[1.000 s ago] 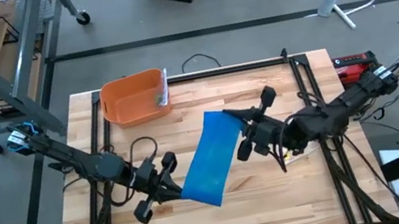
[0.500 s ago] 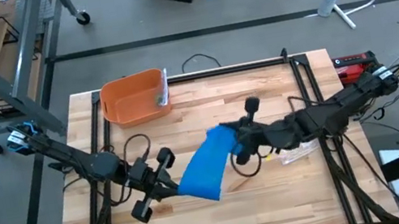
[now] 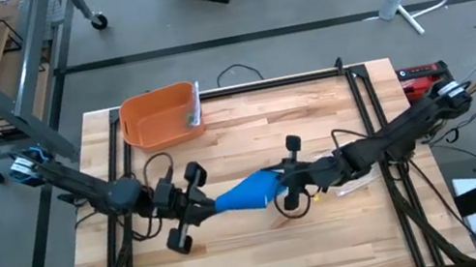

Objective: Roll bandage
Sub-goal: Roll the blue bandage

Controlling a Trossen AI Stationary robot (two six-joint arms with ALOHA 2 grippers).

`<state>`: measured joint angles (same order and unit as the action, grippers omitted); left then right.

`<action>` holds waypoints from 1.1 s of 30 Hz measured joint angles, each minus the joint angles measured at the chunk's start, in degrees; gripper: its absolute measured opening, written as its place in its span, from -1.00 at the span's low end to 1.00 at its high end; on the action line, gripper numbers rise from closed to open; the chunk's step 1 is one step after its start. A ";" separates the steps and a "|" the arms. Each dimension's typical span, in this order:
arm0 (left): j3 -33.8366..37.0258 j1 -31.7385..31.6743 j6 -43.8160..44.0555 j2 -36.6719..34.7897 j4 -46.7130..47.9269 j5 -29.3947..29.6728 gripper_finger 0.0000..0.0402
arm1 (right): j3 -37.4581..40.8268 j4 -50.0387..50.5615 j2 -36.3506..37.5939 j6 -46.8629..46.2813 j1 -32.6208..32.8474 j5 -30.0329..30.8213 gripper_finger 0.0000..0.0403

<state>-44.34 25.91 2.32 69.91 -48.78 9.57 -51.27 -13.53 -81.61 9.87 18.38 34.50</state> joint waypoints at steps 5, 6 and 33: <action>0.00 -1.09 -2.72 2.07 -4.48 0.50 -1.00 | 0.00 -5.33 -1.93 0.14 -0.48 -4.82 -1.00; 0.00 -1.34 -3.13 2.04 -4.57 0.52 -1.00 | 0.00 -5.41 -1.94 0.13 -0.42 -4.83 -1.00; 0.00 -4.21 -20.02 -4.11 8.73 15.34 -1.00 | -4.17 -4.93 -1.94 -6.97 7.66 -18.45 -1.00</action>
<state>-44.34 21.71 -17.69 65.80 -40.06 24.91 -55.43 -18.47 -83.55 2.90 26.04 16.05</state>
